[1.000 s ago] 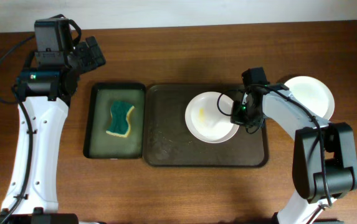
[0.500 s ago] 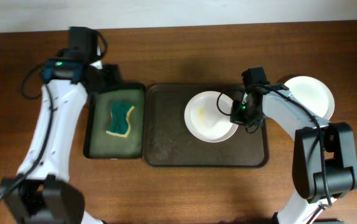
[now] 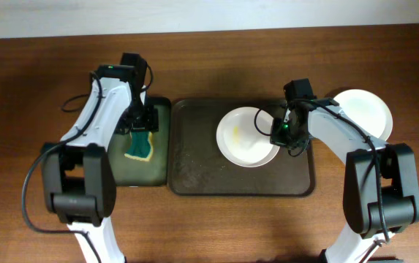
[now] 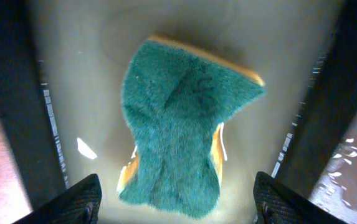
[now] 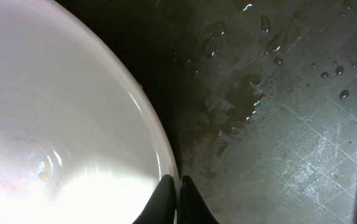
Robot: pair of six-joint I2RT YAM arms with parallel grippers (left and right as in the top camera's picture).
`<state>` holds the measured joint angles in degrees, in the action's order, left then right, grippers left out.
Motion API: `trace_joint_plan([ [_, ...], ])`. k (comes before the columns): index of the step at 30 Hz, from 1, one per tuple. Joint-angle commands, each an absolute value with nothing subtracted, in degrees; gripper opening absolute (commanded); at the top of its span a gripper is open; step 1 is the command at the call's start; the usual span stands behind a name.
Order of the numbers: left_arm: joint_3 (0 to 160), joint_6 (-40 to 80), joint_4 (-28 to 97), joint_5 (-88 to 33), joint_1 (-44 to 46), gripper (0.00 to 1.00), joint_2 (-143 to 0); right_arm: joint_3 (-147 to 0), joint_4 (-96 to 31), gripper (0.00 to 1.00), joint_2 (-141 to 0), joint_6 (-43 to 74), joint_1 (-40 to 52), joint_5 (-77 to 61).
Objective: Clean dirty plates on tray and stack at the side
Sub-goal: 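Move the left gripper down to the sponge in the black tray and grasp it, then lift the sponge with the left gripper toward the pinkish plate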
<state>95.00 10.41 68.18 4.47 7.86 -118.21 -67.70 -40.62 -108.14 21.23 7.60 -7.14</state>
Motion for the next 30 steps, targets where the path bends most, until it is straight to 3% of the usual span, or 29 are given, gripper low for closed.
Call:
trace_joint_plan([
  [1,95.4,9.5,68.4,4.3,7.8,0.75,-121.4,-67.4,-40.7,0.04,-109.9,21.3,7.9,-7.0],
  [6,94.7,9.5,68.1,4.3,7.8,0.66,-123.1,-67.4,-40.7,0.04,-109.9,21.3,7.9,-7.0],
  [15,90.6,9.5,63.7,4.3,7.8,0.64,-123.1,-67.4,-40.8,0.04,-109.9,21.3,7.9,-7.0],
  [17,90.2,9.5,62.8,4.3,7.8,0.59,-123.1,-67.4,-40.8,0.04,-109.9,21.3,7.9,-7.0],
  [19,90.3,9.5,62.5,5.9,7.8,0.40,-123.1,-67.4,-40.8,0.04,-109.9,21.3,7.9,-7.0],
  [20,90.3,9.5,62.5,5.8,7.8,0.35,-123.1,-67.4,-40.8,0.04,-109.9,21.3,7.9,-7.0],
  [21,90.3,9.5,62.6,5.8,7.7,0.24,-123.1,-67.4,-40.9,0.04,-109.9,21.3,7.9,-7.0],
  [22,90.3,9.5,62.6,5.8,7.5,0.06,-123.1,-67.4,-40.8,0.04,-109.9,21.3,7.9,-7.0],
  [23,90.6,9.5,62.7,5.8,7.2,0.00,-123.1,-67.4,-40.9,0.04,-109.9,21.3,7.9,-7.0],
  [30,93.8,9.5,63.9,-0.7,4.3,0.00,-115.1,-67.4,-41.1,0.04,-109.9,21.3,7.9,-7.0],
])
